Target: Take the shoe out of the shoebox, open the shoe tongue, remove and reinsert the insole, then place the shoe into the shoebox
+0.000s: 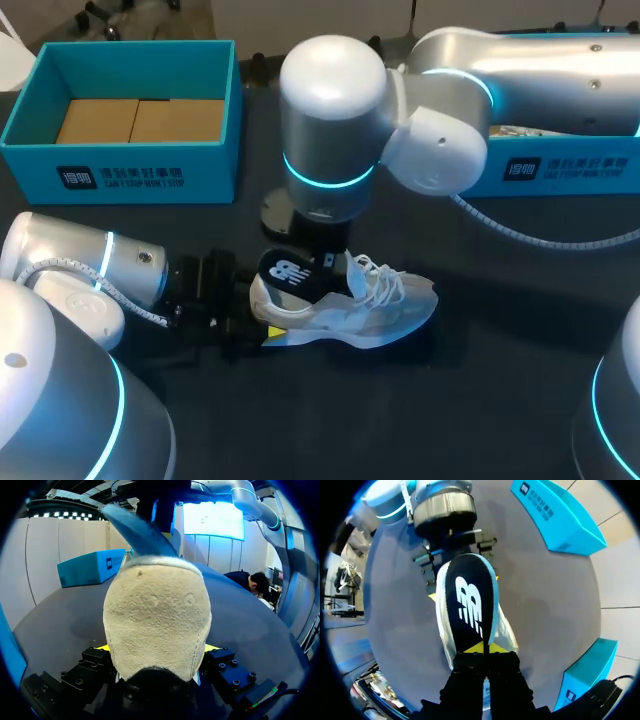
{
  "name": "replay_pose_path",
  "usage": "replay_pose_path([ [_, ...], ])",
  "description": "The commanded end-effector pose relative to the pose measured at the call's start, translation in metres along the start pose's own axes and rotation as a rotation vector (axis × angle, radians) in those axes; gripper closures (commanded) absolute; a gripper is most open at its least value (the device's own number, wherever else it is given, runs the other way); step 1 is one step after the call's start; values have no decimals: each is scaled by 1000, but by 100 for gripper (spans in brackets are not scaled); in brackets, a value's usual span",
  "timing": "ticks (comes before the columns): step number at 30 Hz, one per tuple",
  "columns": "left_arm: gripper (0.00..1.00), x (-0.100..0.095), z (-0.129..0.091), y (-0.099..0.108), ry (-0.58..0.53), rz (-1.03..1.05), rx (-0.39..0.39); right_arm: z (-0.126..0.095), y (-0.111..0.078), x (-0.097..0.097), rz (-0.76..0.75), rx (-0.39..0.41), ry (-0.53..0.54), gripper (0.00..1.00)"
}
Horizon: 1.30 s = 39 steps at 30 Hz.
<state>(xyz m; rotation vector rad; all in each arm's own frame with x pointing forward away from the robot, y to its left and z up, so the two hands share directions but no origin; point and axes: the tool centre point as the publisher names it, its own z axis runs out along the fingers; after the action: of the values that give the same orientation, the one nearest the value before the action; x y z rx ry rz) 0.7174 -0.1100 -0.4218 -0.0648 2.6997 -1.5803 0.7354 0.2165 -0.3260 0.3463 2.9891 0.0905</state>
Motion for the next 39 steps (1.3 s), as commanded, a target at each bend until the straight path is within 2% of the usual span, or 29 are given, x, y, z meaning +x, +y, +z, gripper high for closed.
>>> replay_pose_path([
  [1, 100, -3, 2, 2, -1, 0, -3, -3, 2, -1, -10, -8, 0, 100],
  [12, 100, -3, 2, 2, -1, 0, -3, -19, 19, -11, -70, -46, 1, 100],
  [24, 100, -3, 2, 2, -1, 0, -3, -13, 32, -12, -101, -76, 38, 100],
  [28, 100, -3, 2, 2, -1, 0, -3, -12, 33, -8, -95, -122, 68, 53],
  [29, 100, -3, 2, 2, -1, 0, -3, -13, 32, -7, -86, -128, 75, 31],
  [30, 100, -3, 2, 2, -1, 0, -3, -14, 30, -7, -77, -137, 78, 25],
  [32, 100, -3, 2, 2, -1, 0, -3, -17, 27, -7, -64, -143, 87, 25],
  [34, 100, -3, 2, 2, -1, 0, -3, -19, 26, -8, -55, -136, 95, 18],
  [38, 100, -3, 2, 2, -1, 0, -3, -21, 25, -9, -26, -163, 126, 13],
  [39, 100, -3, 2, 2, -1, 0, -3, -22, 25, -9, -14, -165, 134, 8],
])
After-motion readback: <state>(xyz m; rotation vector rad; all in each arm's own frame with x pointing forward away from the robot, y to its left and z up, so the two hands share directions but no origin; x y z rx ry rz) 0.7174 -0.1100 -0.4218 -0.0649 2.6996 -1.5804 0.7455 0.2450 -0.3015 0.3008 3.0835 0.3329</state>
